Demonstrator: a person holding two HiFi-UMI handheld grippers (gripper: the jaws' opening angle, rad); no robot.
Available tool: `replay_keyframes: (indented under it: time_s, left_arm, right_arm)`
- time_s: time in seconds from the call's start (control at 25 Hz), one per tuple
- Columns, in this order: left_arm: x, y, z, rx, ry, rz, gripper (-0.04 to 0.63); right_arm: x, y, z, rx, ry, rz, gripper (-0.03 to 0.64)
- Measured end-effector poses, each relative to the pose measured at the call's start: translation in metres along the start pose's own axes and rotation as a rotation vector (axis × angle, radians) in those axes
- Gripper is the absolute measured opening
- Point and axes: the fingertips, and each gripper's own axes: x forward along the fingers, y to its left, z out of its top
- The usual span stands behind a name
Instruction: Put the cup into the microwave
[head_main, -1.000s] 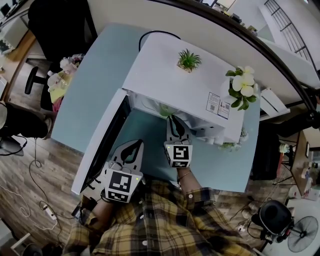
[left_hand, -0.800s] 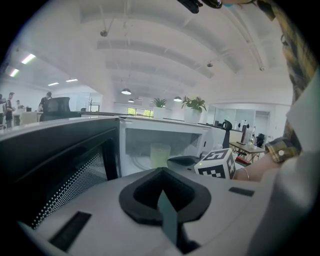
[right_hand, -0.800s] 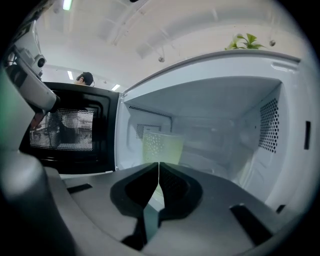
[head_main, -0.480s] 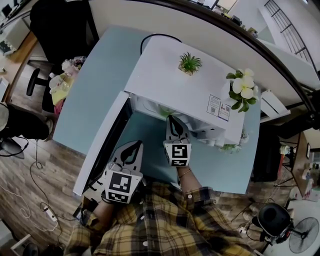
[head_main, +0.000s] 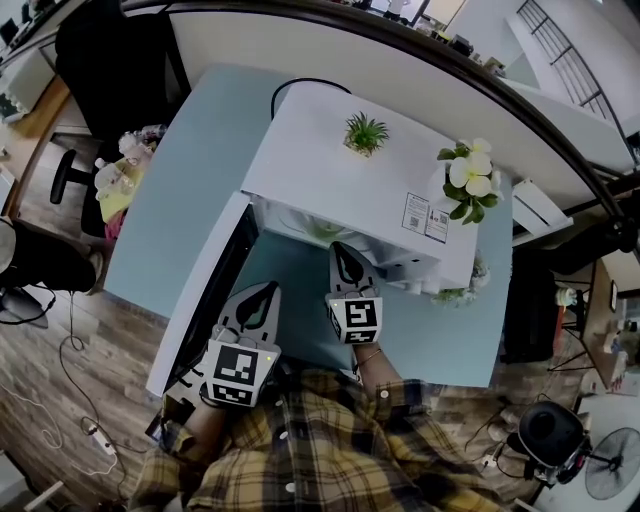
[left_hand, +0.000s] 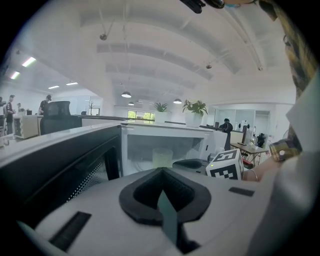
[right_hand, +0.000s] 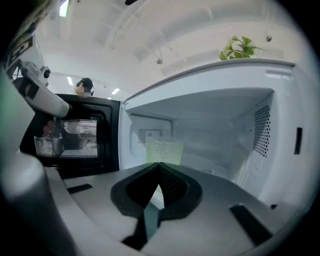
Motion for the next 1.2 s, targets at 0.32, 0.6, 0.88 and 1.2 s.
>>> replay_keyframes:
  time_s: [0.32, 0.6, 0.88, 1.2]
  left_arm:
    - [0.004, -0.005, 0.010, 0.016, -0.022, -0.008, -0.011]
    - [0.012, -0.019, 0.016, 0.030, -0.045, -0.028, -0.011]
    - [0.019, -0.041, 0.025, 0.050, -0.072, -0.061, -0.011]
    - [0.025, -0.066, 0.031, 0.072, -0.093, -0.093, -0.011]
  right_arm:
    - [-0.031, -0.002, 0.023, 0.076, -0.061, 0.050, 0.003]
    - [-0.076, -0.017, 0.046, 0.102, -0.121, 0.052, 0.005]
    - [-0.120, -0.029, 0.063, 0.112, -0.126, 0.074, 0.004]
    - [-0.156, -0.043, 0.069, 0.131, -0.092, 0.062, 0.005]
